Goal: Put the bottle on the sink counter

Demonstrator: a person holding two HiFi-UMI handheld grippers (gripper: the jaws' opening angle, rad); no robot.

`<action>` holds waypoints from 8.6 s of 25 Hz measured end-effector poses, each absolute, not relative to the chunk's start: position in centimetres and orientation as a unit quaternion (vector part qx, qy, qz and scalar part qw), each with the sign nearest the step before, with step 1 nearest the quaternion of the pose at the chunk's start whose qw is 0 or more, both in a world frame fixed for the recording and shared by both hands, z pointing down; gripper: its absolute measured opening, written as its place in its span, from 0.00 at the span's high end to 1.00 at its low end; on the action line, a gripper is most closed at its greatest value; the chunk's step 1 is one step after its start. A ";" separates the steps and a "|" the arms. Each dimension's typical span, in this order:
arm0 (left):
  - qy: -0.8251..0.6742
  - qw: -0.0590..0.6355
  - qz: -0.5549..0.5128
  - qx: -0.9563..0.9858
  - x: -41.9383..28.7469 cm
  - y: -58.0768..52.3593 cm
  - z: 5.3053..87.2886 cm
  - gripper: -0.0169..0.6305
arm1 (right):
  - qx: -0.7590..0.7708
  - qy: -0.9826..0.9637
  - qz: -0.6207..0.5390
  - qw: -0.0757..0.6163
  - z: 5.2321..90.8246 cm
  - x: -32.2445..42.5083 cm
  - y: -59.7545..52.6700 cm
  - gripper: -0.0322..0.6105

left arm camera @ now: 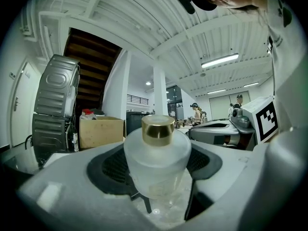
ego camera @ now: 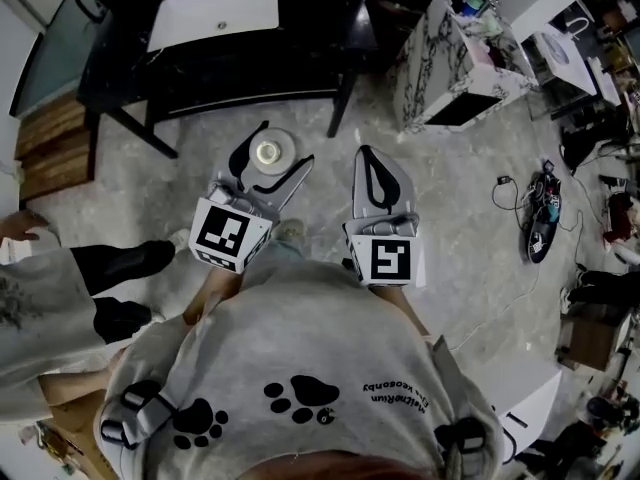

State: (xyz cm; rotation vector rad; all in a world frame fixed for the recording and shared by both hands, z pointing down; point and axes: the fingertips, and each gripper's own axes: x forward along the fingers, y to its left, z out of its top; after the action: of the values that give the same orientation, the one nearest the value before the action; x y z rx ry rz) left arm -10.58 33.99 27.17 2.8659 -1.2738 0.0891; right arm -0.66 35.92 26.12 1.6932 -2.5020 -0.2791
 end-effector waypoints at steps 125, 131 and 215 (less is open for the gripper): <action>-0.331 0.034 0.094 0.938 0.1 -35.9 35.6 0.45 | 0.571 -0.815 -0.026 0.101 35.4 7.0 -32.8 0.95; -0.327 0.038 0.098 0.939 0.9 -37.7 36.7 0.45 | 0.566 -0.817 -0.023 0.104 36.6 7.3 -34.5 0.95; -0.332 0.090 0.204 0.916 4.2 -47.9 50.4 0.45 | 0.574 -0.811 0.014 0.113 41.2 8.1 -41.1 0.95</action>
State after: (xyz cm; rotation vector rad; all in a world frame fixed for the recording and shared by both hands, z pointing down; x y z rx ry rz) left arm 4.20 -47.86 50.37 2.7242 -0.9882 0.6065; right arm 8.15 -41.07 41.24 1.6835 -2.3804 0.0401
